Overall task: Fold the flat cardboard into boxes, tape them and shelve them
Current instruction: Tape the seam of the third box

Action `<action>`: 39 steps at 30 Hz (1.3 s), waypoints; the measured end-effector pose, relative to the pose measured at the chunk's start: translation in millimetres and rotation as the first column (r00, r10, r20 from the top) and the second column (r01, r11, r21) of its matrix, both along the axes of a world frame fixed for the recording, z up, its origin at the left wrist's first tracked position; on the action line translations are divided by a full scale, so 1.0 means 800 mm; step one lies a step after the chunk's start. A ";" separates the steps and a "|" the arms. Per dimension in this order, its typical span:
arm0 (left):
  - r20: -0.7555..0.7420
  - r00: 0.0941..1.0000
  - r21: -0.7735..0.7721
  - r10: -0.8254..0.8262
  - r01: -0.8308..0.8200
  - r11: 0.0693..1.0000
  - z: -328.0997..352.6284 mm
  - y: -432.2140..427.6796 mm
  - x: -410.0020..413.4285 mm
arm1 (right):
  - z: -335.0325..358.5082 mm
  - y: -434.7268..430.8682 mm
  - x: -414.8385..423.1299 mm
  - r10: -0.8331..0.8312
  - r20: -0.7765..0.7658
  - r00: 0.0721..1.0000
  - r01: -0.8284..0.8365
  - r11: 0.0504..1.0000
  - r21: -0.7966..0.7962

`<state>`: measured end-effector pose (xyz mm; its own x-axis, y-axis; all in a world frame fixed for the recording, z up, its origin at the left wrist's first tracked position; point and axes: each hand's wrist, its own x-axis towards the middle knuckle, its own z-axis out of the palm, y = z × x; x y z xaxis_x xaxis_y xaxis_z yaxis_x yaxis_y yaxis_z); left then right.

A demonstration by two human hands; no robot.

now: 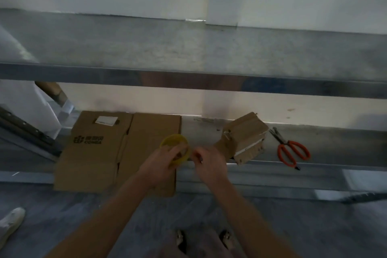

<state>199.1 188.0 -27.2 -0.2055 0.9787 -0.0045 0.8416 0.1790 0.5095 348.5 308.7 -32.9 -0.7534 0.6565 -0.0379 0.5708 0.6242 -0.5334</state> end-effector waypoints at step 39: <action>-0.362 0.930 -0.042 -0.067 0.055 0.998 -0.033 0.070 0.011 | -0.009 0.044 0.040 -0.012 -0.063 0.998 0.042 0.863 0.504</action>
